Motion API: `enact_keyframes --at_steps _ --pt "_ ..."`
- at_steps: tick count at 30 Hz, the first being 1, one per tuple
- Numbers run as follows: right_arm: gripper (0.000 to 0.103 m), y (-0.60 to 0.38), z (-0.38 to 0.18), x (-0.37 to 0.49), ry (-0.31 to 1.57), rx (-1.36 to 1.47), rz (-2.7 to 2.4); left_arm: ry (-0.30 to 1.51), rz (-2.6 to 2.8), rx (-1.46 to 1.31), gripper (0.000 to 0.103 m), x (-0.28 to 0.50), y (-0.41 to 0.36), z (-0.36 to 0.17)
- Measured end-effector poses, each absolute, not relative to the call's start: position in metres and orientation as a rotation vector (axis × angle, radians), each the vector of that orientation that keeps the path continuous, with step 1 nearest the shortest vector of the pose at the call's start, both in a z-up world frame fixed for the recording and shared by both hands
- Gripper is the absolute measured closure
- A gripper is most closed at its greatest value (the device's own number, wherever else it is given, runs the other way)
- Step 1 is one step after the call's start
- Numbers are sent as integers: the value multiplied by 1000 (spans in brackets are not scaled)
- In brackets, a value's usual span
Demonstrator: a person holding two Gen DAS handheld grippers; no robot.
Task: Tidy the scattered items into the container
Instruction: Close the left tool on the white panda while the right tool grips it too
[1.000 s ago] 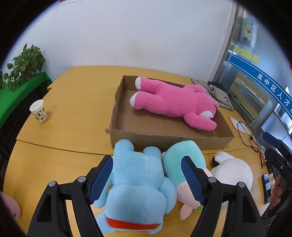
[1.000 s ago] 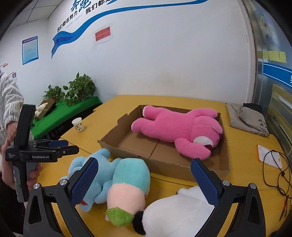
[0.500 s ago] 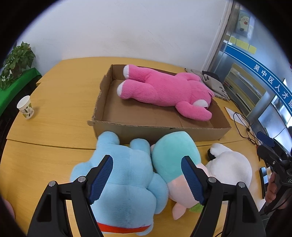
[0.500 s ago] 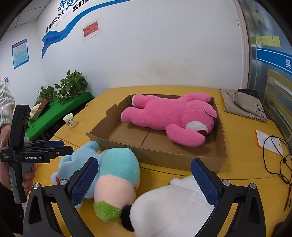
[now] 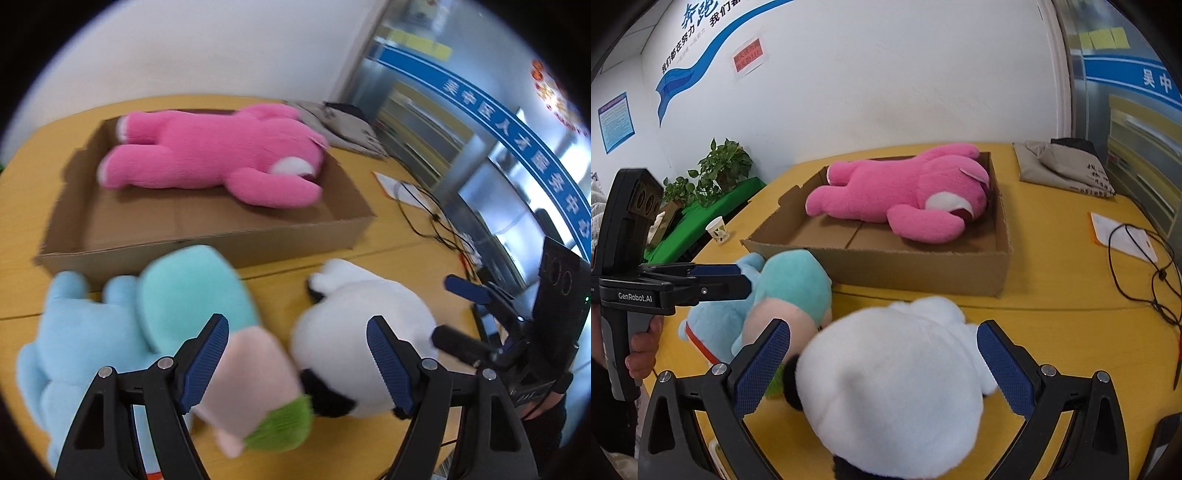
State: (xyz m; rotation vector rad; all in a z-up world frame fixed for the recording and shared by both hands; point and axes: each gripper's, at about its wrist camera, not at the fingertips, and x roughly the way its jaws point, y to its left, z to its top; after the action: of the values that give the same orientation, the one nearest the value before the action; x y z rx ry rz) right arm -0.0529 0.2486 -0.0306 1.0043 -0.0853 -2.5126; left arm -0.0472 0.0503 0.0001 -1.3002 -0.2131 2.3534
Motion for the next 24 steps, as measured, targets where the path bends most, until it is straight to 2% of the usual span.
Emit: enact_keyframes --at_steps 5,8,12,14,20,24 --pt "0 264 -59 -48 -132 1077 -2457 -209 2147 -1422 26 -74 93 -37" --pt "0 273 -81 -52 -175 1133 -2437 -237 2102 -1430 22 -83 99 -47" --pt "0 292 -106 -63 -419 1172 -2331 -193 2082 -1451 22 -86 106 -49" --pt "0 293 -115 -67 -470 1189 -2282 -171 2073 -1455 22 -85 104 -47" --pt "0 290 -118 -67 -459 1165 -2264 -191 2047 -1414 22 -94 93 -46" --pt "0 289 -116 -63 -375 1143 -2281 -204 2017 -1386 22 -102 95 -46"
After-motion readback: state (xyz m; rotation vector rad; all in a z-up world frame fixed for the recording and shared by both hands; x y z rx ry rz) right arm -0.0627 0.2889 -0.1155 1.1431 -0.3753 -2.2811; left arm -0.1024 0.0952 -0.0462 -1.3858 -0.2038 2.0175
